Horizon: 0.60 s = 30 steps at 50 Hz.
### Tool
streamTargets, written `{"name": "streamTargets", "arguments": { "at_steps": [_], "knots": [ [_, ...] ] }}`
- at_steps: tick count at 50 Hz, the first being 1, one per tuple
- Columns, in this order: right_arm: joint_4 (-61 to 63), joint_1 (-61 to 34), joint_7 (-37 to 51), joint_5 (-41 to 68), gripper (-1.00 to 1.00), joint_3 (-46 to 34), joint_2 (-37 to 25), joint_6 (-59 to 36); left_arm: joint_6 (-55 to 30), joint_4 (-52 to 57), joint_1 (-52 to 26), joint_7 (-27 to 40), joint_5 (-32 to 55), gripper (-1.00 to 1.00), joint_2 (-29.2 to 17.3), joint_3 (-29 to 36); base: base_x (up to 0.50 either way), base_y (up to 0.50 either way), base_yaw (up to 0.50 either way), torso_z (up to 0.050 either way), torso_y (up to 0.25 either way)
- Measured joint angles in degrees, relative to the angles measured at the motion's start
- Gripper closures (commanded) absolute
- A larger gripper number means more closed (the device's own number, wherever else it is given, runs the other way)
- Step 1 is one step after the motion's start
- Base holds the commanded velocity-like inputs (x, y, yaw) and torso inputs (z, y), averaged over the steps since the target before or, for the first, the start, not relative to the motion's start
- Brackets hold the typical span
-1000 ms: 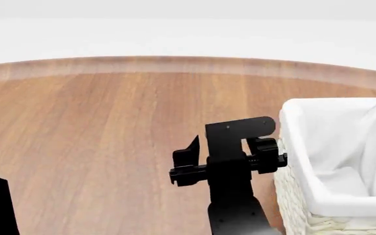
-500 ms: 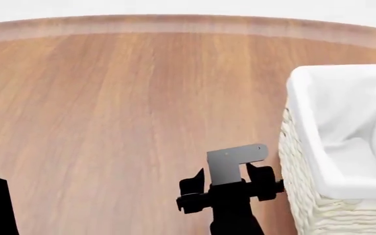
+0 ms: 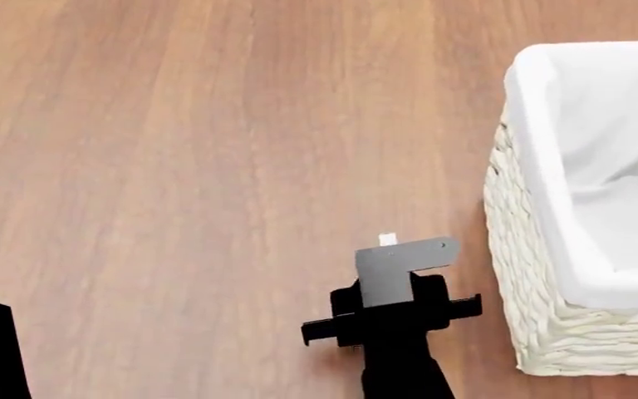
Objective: Pick up the cream cheese box, and put it in the basket.
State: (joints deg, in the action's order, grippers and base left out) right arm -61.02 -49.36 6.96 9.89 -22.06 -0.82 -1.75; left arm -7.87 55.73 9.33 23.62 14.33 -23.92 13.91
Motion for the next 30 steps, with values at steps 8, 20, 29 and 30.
{"name": "streamTargets", "arguments": {
  "at_steps": [8,20,29,30],
  "knots": [
    [-3.91,-1.56,1.26,0.42,1.0,-1.34,0.2,1.97,0.72,-0.42,0.1,0.08,-0.13,-1.0,-0.08,0.25,0.0,0.0,0.0,-0.002,-0.005],
    [4.98,1.74,2.91,3.39,1.0,-3.23,-1.89,-3.36,1.46,-0.93,0.09,0.35,-0.21,-1.0,-0.25,0.63,0.0,0.0,0.0,0.0,-0.003],
    [22.21,6.27,5.79,7.32,1.0,-3.8,-5.45,-13.62,1.66,-0.98,0.09,0.67,-0.03,-1.0,-0.51,0.81,0.0,0.0,0.0,0.0,0.0],
    [24.4,6.57,6.16,7.72,1.0,-3.81,-5.85,-14.82,1.67,-0.98,0.09,0.71,-0.02,-1.0,-0.54,0.84,0.0,0.0,0.0,0.0,0.0]
  ]
}}
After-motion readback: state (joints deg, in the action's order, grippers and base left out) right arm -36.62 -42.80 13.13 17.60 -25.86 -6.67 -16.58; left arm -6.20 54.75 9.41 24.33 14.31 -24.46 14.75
